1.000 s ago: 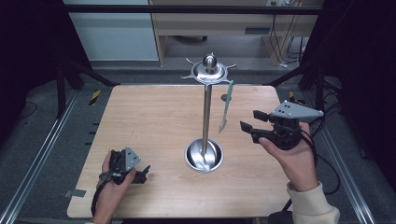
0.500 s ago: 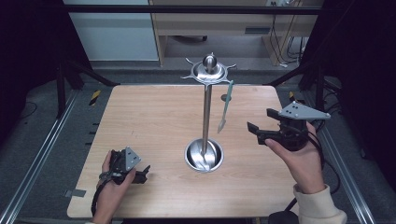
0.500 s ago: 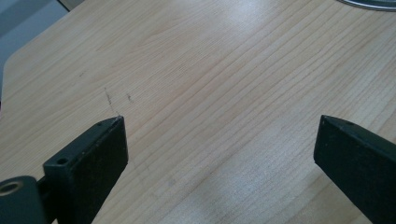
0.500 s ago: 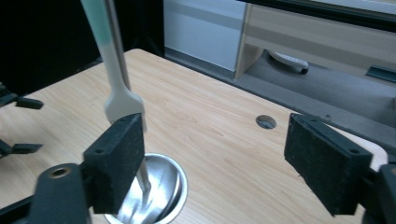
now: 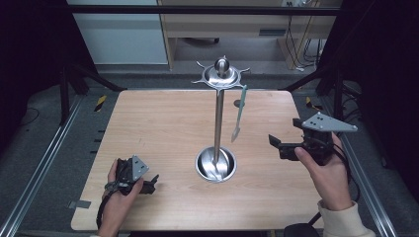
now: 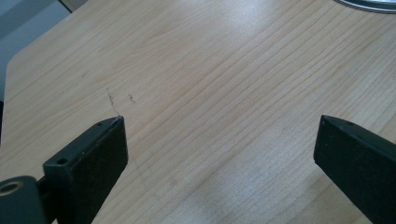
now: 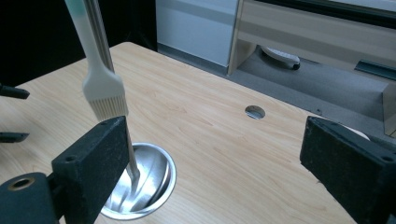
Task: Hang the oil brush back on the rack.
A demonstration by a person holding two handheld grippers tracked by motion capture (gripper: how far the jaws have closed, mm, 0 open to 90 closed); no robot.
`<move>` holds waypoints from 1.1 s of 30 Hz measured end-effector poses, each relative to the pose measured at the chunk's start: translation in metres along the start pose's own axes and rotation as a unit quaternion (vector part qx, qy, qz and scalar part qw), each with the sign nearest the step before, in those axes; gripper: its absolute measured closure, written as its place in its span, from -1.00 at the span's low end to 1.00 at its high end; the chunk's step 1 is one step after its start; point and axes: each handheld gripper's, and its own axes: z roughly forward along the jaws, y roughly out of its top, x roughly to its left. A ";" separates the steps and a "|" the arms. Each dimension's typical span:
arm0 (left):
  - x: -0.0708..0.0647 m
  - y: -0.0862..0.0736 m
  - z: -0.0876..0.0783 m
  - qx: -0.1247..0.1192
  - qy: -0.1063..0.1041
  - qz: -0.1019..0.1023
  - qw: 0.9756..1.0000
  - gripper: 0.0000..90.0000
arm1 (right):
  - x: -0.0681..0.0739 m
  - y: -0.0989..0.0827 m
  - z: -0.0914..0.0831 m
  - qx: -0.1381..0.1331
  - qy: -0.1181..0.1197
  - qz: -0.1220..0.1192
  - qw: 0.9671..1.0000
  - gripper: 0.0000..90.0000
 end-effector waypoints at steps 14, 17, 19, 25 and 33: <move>0.000 0.000 -0.001 -0.002 0.002 -0.001 1.000 -0.94 | 0.001 -0.026 0.007 0.028 -0.008 0.004 1.000 -0.78; 0.000 0.000 -0.001 -0.002 0.002 0.000 1.000 -0.94 | 0.002 -0.036 0.012 0.042 -0.012 0.001 0.999 -0.75; 0.000 0.000 -0.001 -0.002 0.002 0.000 1.000 -0.94 | 0.003 -0.041 0.015 0.048 -0.012 -0.001 0.999 -0.75; 0.000 0.000 -0.001 -0.001 0.002 0.000 1.000 -0.94 | 0.006 -0.053 0.024 0.064 -0.009 0.000 0.998 -0.75; 0.000 0.000 -0.001 -0.001 0.002 0.000 1.000 -0.94 | 0.010 -0.068 0.040 0.089 -0.002 0.002 0.996 -0.75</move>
